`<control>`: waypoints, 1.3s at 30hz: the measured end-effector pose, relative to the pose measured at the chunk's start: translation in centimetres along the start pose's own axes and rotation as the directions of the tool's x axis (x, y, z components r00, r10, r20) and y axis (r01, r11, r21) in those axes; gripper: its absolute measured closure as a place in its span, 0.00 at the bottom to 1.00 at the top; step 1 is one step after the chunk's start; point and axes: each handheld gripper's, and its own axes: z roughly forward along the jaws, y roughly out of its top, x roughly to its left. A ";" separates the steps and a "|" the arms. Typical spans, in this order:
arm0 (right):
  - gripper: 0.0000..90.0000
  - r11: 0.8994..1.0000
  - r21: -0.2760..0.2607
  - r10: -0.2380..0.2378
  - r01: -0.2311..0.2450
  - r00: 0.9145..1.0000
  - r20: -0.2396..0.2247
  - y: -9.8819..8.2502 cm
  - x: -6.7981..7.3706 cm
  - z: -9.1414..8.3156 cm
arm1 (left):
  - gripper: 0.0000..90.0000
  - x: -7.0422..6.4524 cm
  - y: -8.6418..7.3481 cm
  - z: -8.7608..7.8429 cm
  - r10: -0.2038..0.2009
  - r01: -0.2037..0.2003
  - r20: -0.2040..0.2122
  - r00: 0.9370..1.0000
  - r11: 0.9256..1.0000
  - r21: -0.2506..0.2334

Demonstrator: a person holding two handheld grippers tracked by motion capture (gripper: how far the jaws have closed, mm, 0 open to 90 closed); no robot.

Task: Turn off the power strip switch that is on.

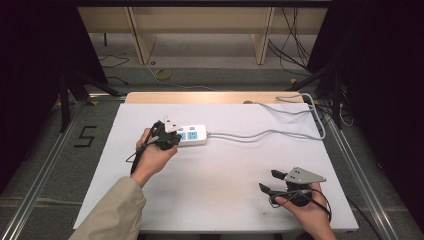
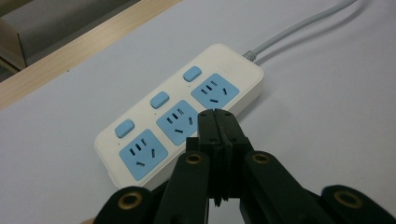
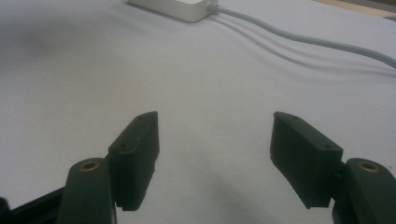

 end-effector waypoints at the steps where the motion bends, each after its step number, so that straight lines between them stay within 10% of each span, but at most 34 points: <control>1: 0.38 1.000 0.000 -0.001 0.001 1.000 0.000 0.0 0.0 0.0 | 0.99 0.0 -0.2 -0.2 0.000 0.000 0.004 1.000 1.000 0.000; 16: 0.38 1.000 0.001 0.002 -0.002 1.000 -0.003 0.0 0.0 0.1 | 0.92 -0.5 -2.8 -2.7 -0.014 0.016 0.029 0.999 0.998 -0.067; 27: 0.37 1.000 0.003 -0.003 0.003 1.000 -0.010 0.0 0.0 0.1 | 0.49 -0.5 -5.2 -3.4 -0.029 0.054 0.166 0.986 0.987 -0.148; 39: 0.37 1.000 -0.001 -0.009 0.009 1.000 -0.021 0.0 0.1 0.1 | 0.32 -0.5 -8.8 -4.5 -0.049 0.078 0.158 0.986 0.980 -0.185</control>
